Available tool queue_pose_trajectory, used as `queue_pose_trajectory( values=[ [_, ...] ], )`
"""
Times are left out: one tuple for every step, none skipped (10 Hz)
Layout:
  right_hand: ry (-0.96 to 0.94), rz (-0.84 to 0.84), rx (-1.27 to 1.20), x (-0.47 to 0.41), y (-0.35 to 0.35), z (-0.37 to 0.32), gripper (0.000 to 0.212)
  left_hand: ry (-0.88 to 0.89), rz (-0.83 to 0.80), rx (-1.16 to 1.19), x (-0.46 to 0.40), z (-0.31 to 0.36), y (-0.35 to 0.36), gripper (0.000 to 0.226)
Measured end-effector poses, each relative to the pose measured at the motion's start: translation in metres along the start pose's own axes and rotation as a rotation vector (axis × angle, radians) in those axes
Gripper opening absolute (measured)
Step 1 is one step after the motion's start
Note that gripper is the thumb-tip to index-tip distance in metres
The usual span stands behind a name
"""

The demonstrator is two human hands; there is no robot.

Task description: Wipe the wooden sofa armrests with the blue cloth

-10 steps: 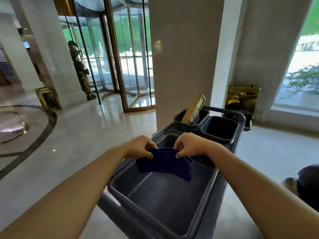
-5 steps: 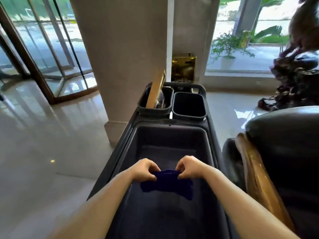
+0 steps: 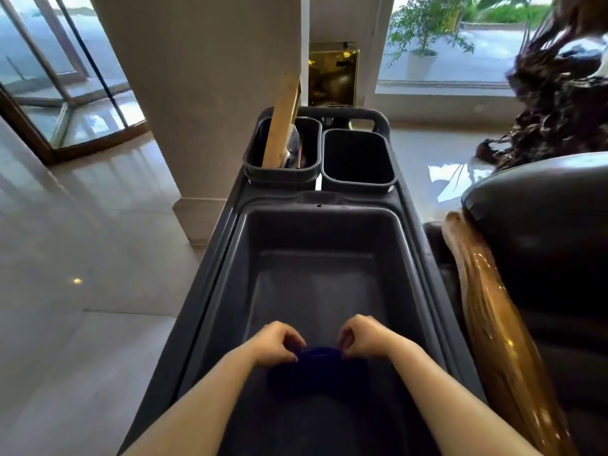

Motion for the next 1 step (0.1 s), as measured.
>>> queue_pose_trajectory(
  values=[
    [0.006, 0.031, -0.063, 0.0045, -0.0143, 0.0015, 0.024, 0.003, 0.016, 0.058, 0.0046, 0.0072, -0.0129, 0.034]
  ],
)
Point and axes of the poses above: each hand's wrist, its own x-axis away from the middle knuckle, its own y-axis out of the palm, z = x × y, the point moved 4 cm from there along -x, towards the middle knuckle
